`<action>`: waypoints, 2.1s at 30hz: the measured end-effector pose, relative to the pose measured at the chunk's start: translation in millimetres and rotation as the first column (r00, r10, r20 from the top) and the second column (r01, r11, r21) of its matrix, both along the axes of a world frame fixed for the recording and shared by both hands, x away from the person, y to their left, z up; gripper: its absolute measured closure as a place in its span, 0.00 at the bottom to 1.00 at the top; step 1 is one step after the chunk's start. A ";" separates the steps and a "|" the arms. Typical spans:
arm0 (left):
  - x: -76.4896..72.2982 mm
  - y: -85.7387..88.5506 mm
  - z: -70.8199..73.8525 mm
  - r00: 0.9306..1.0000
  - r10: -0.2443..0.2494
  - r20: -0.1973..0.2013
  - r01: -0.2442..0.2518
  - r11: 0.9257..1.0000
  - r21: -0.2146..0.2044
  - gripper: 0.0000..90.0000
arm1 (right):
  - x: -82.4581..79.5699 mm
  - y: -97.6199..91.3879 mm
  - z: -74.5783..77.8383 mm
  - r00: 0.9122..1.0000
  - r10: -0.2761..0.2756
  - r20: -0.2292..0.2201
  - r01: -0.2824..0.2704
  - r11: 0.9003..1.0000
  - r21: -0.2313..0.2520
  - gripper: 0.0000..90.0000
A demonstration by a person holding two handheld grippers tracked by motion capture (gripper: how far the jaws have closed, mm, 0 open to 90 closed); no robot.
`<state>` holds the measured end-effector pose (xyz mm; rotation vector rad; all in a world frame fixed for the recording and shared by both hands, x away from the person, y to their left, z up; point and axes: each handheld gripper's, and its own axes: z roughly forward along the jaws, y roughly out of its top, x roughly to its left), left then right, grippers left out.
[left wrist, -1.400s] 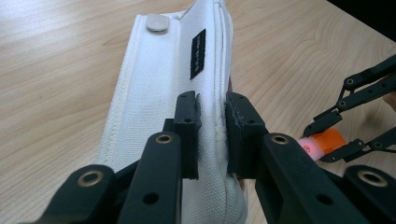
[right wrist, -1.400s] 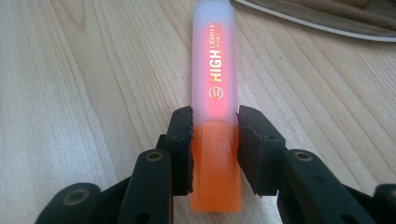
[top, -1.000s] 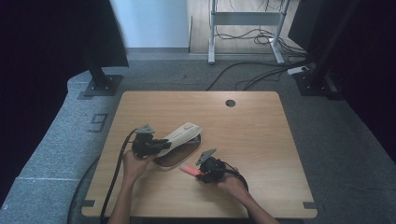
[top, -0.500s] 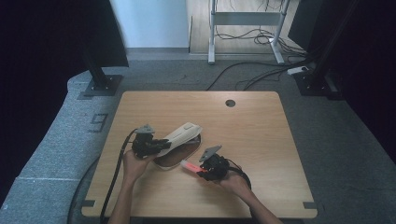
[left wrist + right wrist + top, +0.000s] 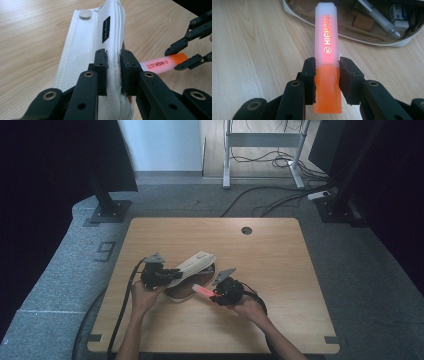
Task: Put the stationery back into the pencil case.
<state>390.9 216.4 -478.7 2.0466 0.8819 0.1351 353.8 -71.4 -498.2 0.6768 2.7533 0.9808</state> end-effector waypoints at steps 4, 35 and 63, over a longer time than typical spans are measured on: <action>-0.2 0.3 0.5 1.000 0.002 0.002 -0.002 1.000 -0.002 0.85 | 4.9 2.7 0.5 1.000 0.000 -0.002 0.000 1.000 -0.004 0.73; 0.3 0.6 0.4 1.000 -0.005 -0.005 0.005 1.000 -0.011 0.85 | 37.4 52.8 -6.0 0.999 0.051 0.006 -0.050 0.998 -0.036 0.73; -0.1 -1.0 -0.1 1.000 -0.008 -0.003 0.008 1.000 -0.005 0.85 | 55.0 91.6 -20.5 0.995 0.090 0.032 -0.089 0.996 -0.033 0.73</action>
